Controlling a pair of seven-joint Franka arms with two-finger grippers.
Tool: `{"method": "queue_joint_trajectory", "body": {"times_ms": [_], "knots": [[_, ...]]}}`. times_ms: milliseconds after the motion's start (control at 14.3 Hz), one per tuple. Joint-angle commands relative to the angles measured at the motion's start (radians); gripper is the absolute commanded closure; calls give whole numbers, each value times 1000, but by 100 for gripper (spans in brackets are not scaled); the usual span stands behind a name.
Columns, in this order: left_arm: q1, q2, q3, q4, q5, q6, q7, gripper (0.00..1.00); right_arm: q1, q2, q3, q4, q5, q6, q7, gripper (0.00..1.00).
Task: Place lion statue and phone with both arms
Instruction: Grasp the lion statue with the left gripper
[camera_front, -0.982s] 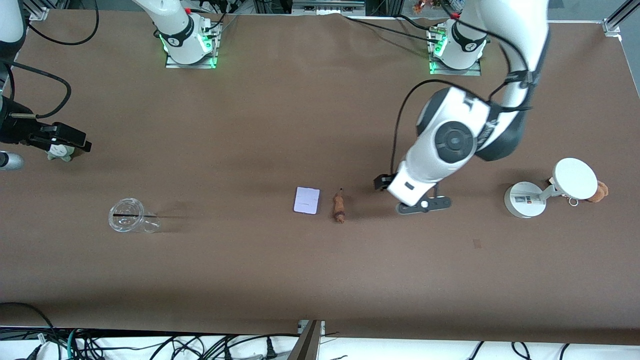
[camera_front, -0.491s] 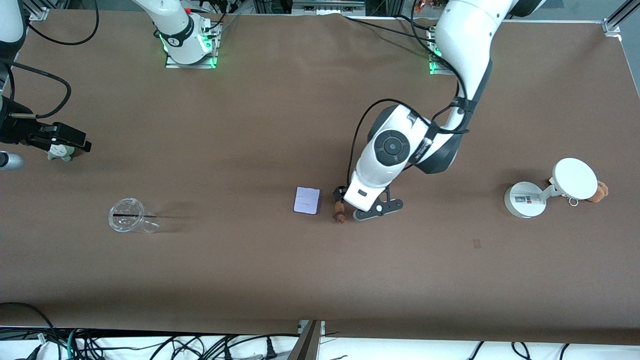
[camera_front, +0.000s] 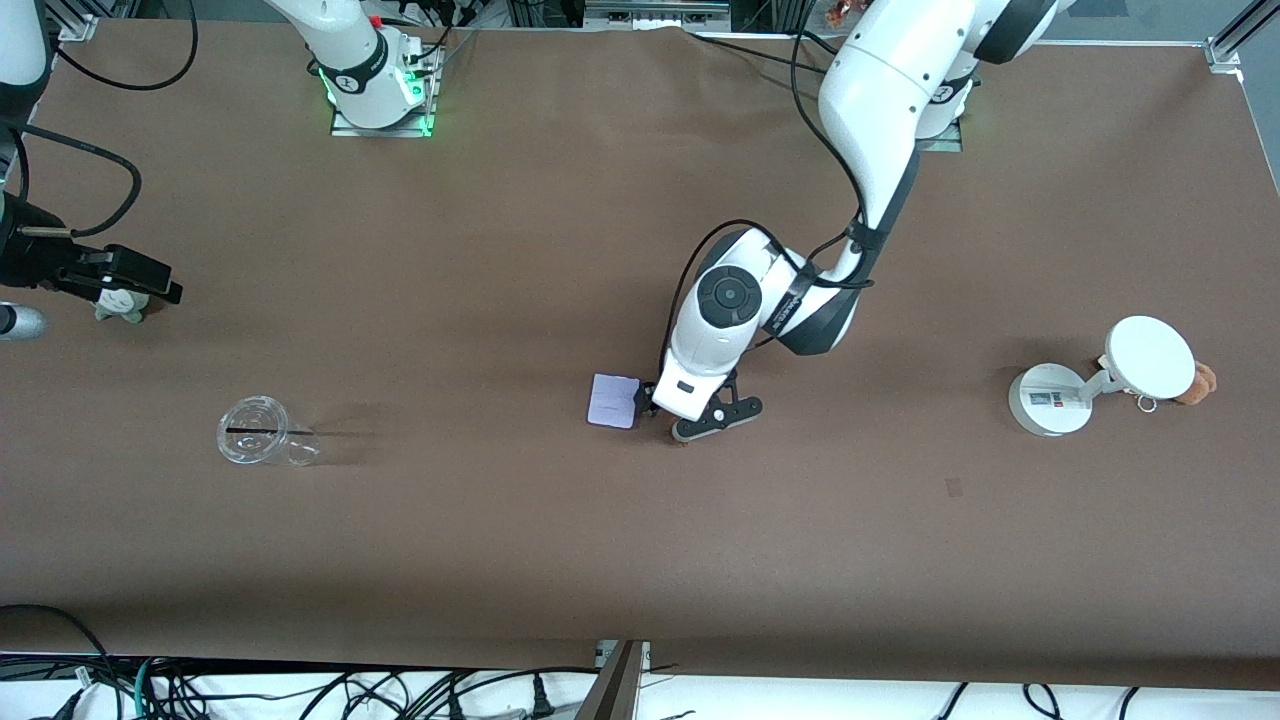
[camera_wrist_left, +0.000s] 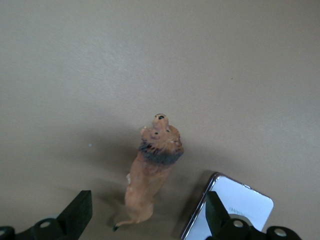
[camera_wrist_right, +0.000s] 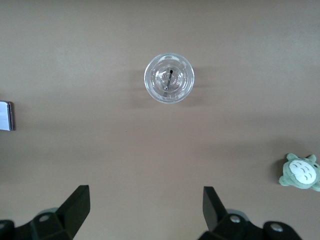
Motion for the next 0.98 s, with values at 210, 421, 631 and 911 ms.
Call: {"method": "queue_joint_trajectory", "body": {"times_ms": [210, 421, 631, 911], "knots": [[-17, 39, 20, 43, 100, 5, 18, 84, -4, 51, 10, 17, 25, -12, -7, 0], [-6, 36, 20, 42, 117, 5, 54, 100, 4, 59, 12, 15, 23, -5, -4, 0], [18, 21, 21, 43, 118, 5, 97, 100, 16, 80, 16, 15, 22, -5, -17, 0], [116, -36, 8, 16, 105, -12, 245, 100, 45, 121, 16, 12, 11, -5, -18, 0]]}}
